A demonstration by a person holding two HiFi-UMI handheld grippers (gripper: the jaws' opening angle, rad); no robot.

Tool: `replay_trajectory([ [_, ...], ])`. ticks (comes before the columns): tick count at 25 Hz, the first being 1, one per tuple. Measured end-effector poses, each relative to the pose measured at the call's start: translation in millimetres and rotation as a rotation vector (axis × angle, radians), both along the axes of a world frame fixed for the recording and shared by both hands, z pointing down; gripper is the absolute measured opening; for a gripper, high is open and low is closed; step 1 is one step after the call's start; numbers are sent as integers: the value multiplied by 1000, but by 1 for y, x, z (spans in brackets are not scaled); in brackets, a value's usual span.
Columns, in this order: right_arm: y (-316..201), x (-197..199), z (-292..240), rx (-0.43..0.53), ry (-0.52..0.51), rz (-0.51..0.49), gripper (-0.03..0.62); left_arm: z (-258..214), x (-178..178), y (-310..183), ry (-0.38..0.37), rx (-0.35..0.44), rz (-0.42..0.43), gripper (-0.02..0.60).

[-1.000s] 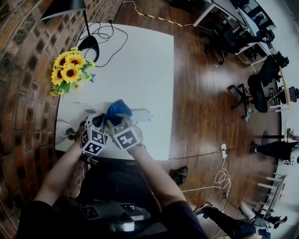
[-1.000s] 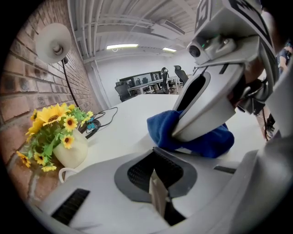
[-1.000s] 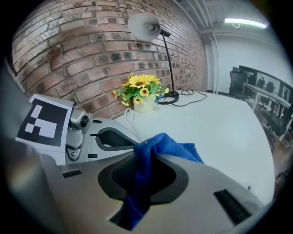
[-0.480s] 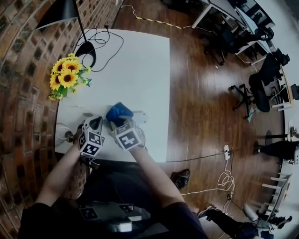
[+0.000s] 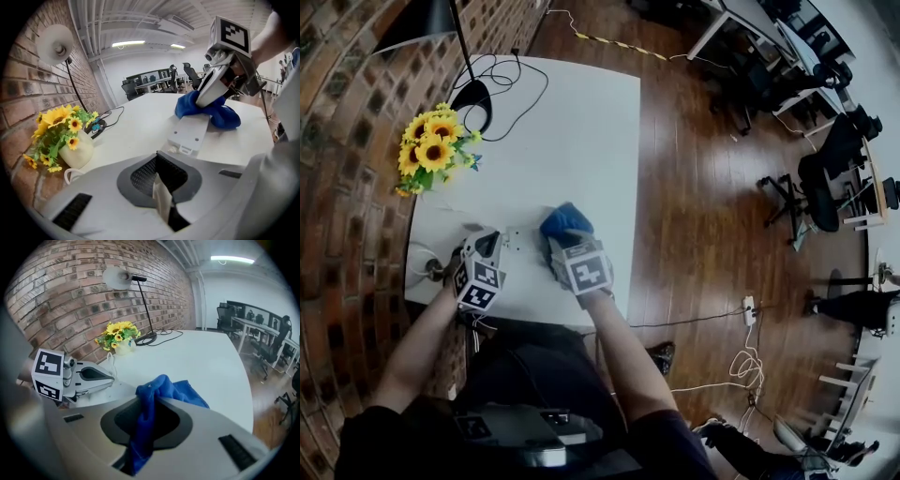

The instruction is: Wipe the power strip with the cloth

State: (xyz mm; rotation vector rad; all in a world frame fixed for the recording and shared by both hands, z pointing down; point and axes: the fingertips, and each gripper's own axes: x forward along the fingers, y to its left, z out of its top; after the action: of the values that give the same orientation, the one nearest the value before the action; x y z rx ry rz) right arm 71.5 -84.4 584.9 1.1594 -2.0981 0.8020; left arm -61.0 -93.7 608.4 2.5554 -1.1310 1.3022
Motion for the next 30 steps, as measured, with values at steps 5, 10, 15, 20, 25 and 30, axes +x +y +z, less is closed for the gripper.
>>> replay_trajectory([
  [5,2,13,3,2,-54,41,58,-1,1,-1,9,2,-6,18],
  [10,2,16,-1,4,-76,31,57,-1,2,-1,14,0,-12,18],
  [15,4,40,-1,17,-76,70,57,0,3,-1,12,2,-14,18],
  [20,6,68,0,14,-60,100,57,2,1,-2,7,1,-26,18],
  [25,13,78,1,-35,-112,120,57,2,2,-3,-2,-7,-34,18],
  [30,22,104,0,-49,-107,187,57,3,1,-3,-18,-17,-36,18],
])
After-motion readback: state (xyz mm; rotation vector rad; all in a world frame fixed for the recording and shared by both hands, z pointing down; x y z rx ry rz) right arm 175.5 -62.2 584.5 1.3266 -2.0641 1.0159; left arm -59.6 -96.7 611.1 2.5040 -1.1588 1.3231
